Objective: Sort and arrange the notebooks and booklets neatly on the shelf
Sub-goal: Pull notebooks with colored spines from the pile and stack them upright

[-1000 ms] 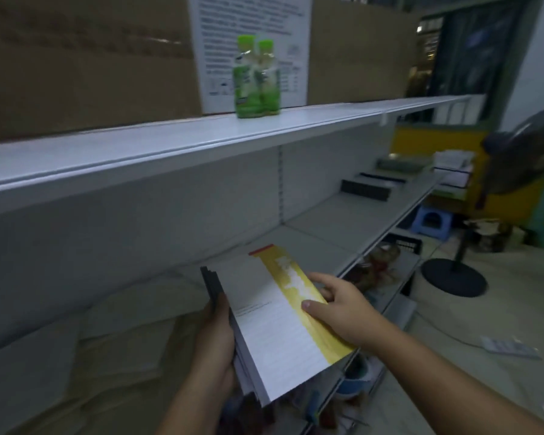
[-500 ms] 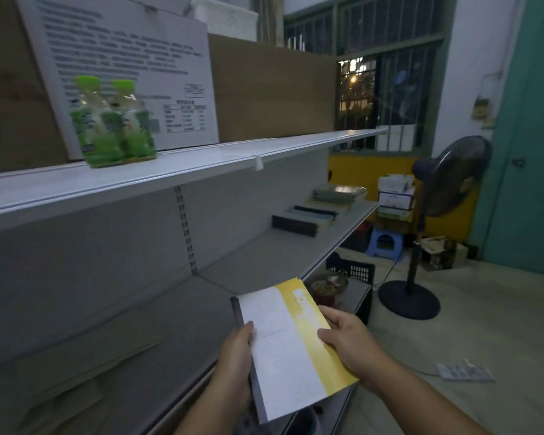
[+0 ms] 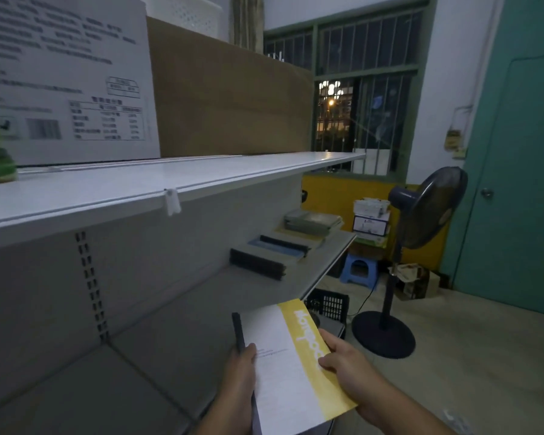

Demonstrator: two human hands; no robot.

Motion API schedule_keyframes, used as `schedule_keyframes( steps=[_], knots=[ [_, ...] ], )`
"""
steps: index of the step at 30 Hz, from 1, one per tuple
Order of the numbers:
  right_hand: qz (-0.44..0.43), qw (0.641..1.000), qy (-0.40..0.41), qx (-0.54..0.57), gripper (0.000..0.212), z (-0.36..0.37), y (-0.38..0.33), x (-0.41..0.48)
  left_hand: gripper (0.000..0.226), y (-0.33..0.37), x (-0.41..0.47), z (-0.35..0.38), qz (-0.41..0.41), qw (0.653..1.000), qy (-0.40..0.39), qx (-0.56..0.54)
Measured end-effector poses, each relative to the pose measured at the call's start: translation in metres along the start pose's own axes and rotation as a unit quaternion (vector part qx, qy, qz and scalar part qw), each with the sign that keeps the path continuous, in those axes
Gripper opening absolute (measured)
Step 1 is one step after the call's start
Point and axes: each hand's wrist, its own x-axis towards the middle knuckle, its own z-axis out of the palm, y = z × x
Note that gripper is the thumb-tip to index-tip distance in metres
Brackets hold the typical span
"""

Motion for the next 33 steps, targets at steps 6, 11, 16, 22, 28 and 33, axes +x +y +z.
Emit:
schedule_keyframes(
  steps=[6,11,16,22,28,33],
  knots=[
    [-0.001,0.999,-0.002,-0.053,0.055,-0.04,-0.038,0.086,0.025,0.025,0.083,0.053,-0.019,0.999,0.004,-0.039],
    [0.016,0.998,0.031,-0.05,0.059,-0.076,-0.049,0.14,0.021,0.038,0.128,0.1,0.003,0.999,-0.016,-0.05],
    [0.003,0.997,0.056,-0.054,0.05,-0.114,-0.053,0.2,0.025,0.045,0.164,0.145,-0.022,0.994,-0.055,-0.088],
    [-0.015,0.991,0.081,-0.108,0.046,-0.177,-0.066,0.319,0.027,0.079,0.24,0.193,-0.07,0.995,-0.073,-0.006],
    [-0.069,0.96,0.031,-0.27,0.045,-0.222,-0.089,0.449,0.012,0.106,0.311,0.256,-0.123,0.985,-0.01,-0.117],
    [-0.129,0.897,-0.006,-0.424,0.029,-0.221,-0.101,0.535,0.02,0.12,0.353,0.287,-0.136,0.98,0.045,-0.136]
  ],
)
